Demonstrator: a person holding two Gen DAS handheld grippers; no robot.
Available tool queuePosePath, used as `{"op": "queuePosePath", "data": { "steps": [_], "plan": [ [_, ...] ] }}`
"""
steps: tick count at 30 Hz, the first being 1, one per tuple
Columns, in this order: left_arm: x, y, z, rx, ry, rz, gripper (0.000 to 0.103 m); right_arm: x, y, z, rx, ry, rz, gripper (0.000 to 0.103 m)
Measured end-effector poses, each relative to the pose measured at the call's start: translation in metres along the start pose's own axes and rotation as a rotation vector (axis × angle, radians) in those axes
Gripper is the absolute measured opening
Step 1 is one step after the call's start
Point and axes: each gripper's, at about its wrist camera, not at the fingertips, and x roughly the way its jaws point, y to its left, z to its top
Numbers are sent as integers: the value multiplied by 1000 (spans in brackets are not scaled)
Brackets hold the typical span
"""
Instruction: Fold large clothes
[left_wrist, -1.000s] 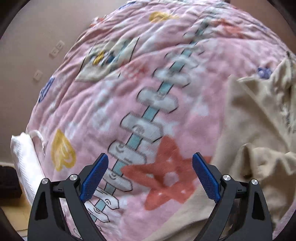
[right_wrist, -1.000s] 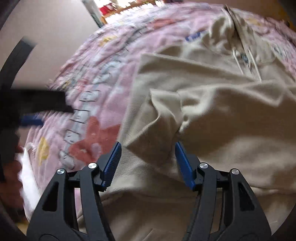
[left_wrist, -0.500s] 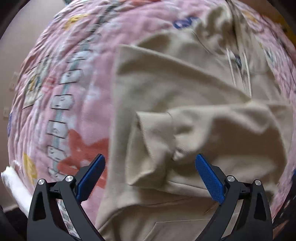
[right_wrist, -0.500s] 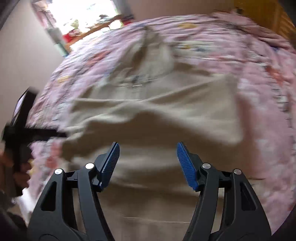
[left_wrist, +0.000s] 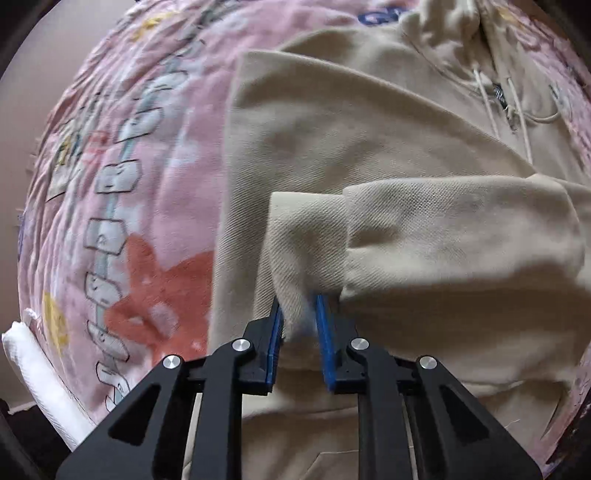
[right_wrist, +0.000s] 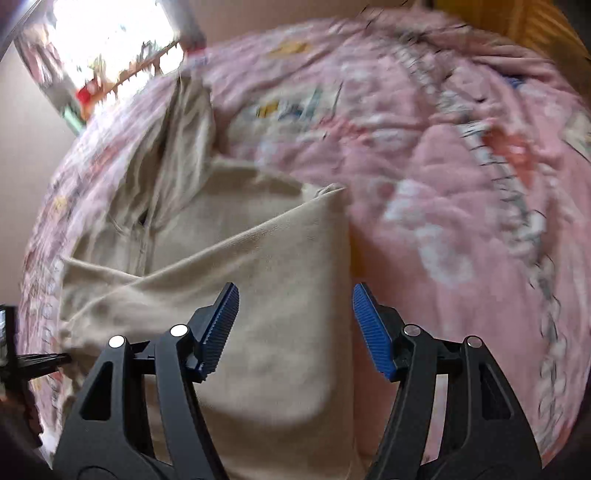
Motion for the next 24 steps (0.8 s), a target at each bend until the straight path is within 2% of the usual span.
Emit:
{"op": "queuePosePath", "data": {
  "steps": [3,5,8,9,11,13,15,17,18,19,20,21,23,24],
  "plan": [
    [5,13,-12,-23,30,51,18,36,19,7,-68,52,-78,63],
    [18,29,-18,-54,71,103,9,51,24,8,-69,69,-113,63],
    [33,49,-28,-69,106,112,9,55,27,4,-66,64,-122,63],
    [31,53,-29,-69,95,90,9,47,28,2,-52,46,-97,63],
    [15,52,-32,-59,51,99,8,24,30,-4,-28,-4,-39,63],
    [-7,50,-33,-63,1,64,8,0,40,-11,-30,-55,30,63],
    [-41,40,-32,-59,-75,22,8,-22,57,-26,-47,-81,128,63],
    [-68,13,-23,-5,-152,-15,12,-27,69,-39,-60,-62,188,63],
    [-75,-4,-17,25,-175,-34,15,-25,76,-51,-52,-43,226,63],
    [-78,-15,-11,44,-194,-50,26,-22,81,-59,-47,-28,243,63],
    [-75,-29,-1,64,-207,-55,31,-17,86,-67,-46,-8,252,63],
    [-69,-37,5,75,-210,-51,36,-7,92,-79,-41,24,246,63],
    [-49,-60,17,97,-195,1,36,6,97,-98,-13,43,216,63],
    [-30,-67,21,110,-181,74,36,13,99,-109,-8,55,193,63]
  ]
}}
